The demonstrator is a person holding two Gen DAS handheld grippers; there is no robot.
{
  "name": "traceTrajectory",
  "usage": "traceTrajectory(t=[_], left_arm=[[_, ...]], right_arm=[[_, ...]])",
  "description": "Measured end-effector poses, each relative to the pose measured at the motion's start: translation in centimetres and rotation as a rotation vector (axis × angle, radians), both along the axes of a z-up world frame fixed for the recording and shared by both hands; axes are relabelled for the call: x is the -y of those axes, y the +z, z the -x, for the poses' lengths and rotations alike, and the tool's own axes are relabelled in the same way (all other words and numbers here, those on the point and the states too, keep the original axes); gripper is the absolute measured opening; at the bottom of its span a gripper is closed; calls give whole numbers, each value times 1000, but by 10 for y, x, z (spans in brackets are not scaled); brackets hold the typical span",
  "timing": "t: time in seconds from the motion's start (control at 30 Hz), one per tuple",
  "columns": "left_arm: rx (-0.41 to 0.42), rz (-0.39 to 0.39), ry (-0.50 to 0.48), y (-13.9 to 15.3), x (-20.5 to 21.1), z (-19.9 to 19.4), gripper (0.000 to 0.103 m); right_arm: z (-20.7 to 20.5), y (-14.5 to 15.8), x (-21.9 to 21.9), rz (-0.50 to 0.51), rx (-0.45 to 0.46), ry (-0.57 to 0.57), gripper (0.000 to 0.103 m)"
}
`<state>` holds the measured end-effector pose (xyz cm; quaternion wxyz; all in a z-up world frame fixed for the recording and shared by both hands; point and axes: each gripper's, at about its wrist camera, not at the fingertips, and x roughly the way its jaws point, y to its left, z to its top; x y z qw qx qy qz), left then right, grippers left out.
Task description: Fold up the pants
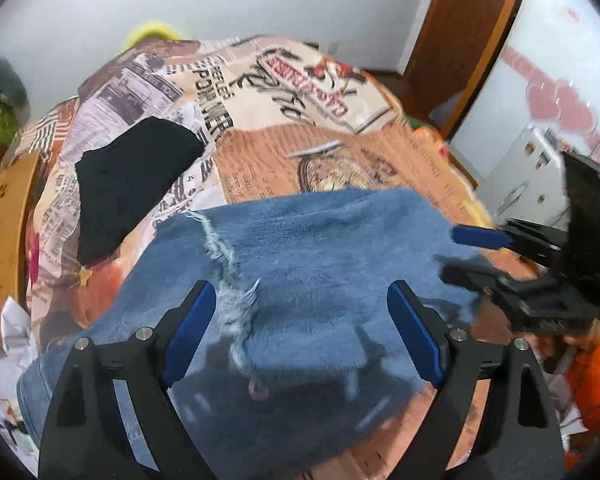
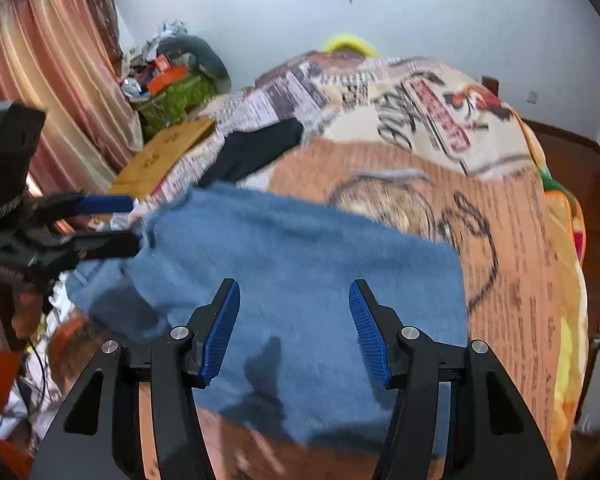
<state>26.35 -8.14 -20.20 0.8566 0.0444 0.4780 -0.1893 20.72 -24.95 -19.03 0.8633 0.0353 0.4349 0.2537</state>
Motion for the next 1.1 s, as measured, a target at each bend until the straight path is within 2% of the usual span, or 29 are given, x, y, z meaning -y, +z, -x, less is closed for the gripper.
traceTrajectory(t=[0.1, 0.2, 0.23, 0.3, 0.43, 0.53, 0.67, 0.77, 0.8, 0.9, 0.97, 1.03, 1.1], left_arm=[[-30, -104, 52, -28, 2, -19, 88], [-89, -160, 132, -58, -15, -33, 88], [-93, -157, 137, -63, -21, -33, 90], [-108, -74, 156, -67, -41, -30, 91], [-81, -98, 173, -62, -56, -19, 92], [-93, -113, 211, -56, -68, -13, 91], [-70, -63, 201, -38, -70, 0, 90], [-40, -34, 157, -31, -60, 17, 90], [-46, -35, 144, -34, -56, 22, 90], [-70, -99, 130, -54, -45, 30, 91], [-71, -44, 165, -61, -52, 36, 91], [-109, -5, 177, -61, -59, 35, 91], [-118, 5, 175, -61, -61, 38, 91]], right_arm=[[4, -19, 5, 24, -58, -1, 53], [12, -34, 7, 43, -92, 12, 53], [17, -35, 7, 45, -70, 14, 55], [23, -36, 8, 44, -61, 20, 56], [22, -37, 9, 29, -69, 14, 56], [21, -33, 7, 43, -73, 19, 56], [19, -25, 8, -7, -68, -3, 56], [18, -28, 0, 14, -70, 5, 56], [19, -33, -5, 30, -82, 13, 58], [28, -35, -12, 74, -38, 5, 58], [29, -34, -11, 70, -49, -4, 58], [32, -33, -10, 70, -50, -6, 58], [35, -30, -10, 79, -48, -2, 58]])
